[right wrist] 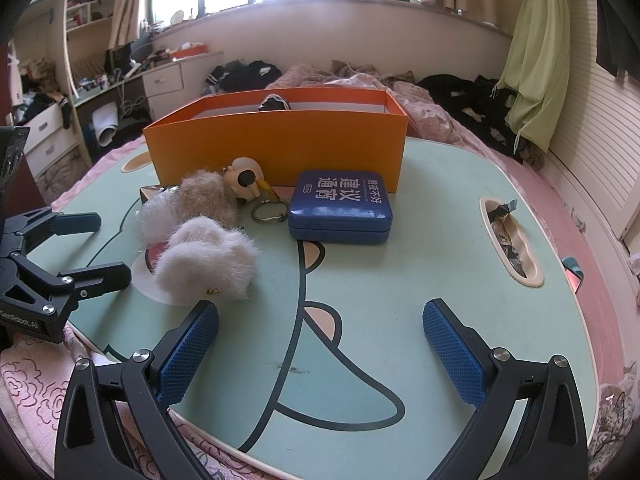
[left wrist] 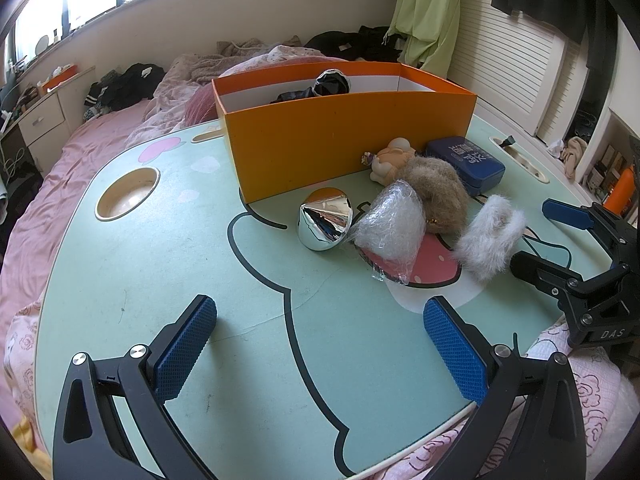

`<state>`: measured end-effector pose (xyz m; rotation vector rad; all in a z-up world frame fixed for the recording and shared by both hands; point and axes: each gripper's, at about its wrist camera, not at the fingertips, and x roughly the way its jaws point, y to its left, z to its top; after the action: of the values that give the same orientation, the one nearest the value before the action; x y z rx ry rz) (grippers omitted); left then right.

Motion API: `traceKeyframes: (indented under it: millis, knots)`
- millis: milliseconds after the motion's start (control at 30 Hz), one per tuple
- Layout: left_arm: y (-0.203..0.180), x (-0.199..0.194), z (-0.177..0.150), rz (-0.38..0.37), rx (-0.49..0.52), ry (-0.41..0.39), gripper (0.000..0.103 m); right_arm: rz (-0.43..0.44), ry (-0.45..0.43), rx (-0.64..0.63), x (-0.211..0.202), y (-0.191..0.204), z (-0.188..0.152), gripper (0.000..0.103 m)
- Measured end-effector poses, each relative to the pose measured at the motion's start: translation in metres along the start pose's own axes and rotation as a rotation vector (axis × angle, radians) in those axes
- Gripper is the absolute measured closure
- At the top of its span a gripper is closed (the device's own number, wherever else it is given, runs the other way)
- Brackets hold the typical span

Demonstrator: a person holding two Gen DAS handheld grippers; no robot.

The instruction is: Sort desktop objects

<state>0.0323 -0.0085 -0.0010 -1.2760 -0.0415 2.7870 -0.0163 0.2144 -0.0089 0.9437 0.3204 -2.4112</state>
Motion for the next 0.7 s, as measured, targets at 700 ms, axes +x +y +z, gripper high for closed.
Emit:
traceKeyframes:
  millis: [700]
  knots:
    - [0.001,0.000,-0.001,-0.001,0.000,-0.001,0.000,0.246,-0.076,-0.023,-0.023,0.026,0.035,0.014]
